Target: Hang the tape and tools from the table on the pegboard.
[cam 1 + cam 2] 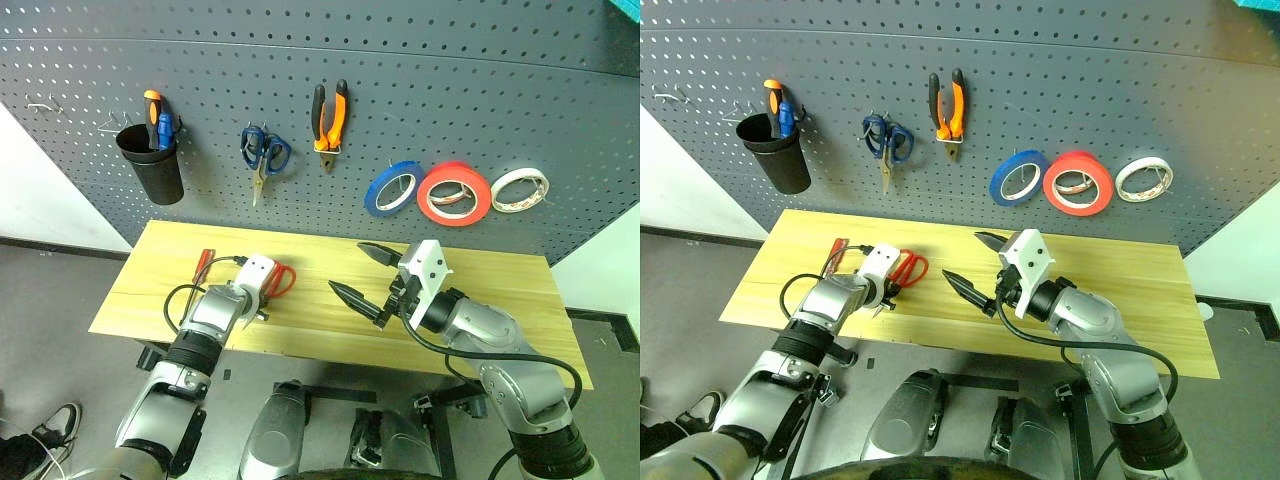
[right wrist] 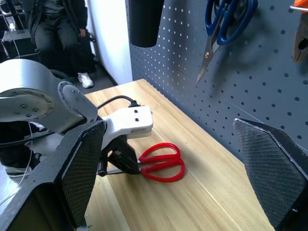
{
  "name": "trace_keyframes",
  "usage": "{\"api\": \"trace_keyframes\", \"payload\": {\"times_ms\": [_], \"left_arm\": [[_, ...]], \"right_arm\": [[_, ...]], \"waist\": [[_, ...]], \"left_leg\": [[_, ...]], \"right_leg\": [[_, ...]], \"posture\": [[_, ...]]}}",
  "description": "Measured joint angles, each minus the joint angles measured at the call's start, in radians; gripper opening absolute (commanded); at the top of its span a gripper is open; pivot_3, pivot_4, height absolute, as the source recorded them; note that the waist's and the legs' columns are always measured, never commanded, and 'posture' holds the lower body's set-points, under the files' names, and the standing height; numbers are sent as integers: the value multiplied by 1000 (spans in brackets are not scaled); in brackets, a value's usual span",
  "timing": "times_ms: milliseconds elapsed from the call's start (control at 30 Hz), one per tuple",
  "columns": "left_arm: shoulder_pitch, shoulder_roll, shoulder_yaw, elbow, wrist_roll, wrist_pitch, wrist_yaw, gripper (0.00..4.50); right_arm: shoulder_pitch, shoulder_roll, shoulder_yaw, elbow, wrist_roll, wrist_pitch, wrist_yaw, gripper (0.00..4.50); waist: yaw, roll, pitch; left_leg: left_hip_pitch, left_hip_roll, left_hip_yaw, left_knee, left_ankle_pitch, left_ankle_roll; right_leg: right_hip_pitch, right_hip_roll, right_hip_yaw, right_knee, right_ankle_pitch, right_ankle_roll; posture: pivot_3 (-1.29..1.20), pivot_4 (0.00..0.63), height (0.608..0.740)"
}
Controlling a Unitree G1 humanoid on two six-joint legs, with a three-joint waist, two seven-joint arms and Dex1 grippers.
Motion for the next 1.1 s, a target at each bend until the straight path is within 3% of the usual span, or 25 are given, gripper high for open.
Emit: {"api": "trace_keyframes", "payload": {"times_ms": [533, 733, 933, 1100], "left_arm": [[141, 91, 21, -367, -7, 56, -7, 1047], [288, 122, 15, -550, 29, -150, 39, 1047], [398, 33, 100, -636, -29, -482, 80, 1047], [417, 21, 133, -631, -31, -691, 87, 1047]], "right_arm": [[2, 1, 1, 0, -10, -1, 3, 4500], [2, 1, 1, 1, -12, -3, 3, 4500], [-1, 6, 0, 1, -8, -10, 7, 4500], [-1, 4, -4, 1, -5, -11, 16, 4500]], "waist": [[0, 0, 0], [2, 0, 0], [8, 0, 0], [6, 1, 0]], "left_leg": [[0, 0, 0, 0, 0, 0], [0, 1, 0, 0, 0, 0], [0, 1, 0, 0, 0, 0], [0, 1, 1, 0, 0, 0]], "right_leg": [[0, 0, 0, 0, 0, 0], [0, -1, 1, 0, 0, 0], [0, -1, 1, 0, 0, 0], [0, 0, 0, 0, 0, 0]], "posture": [[331, 109, 676], [336, 108, 676], [334, 109, 676], [332, 108, 676]]}}
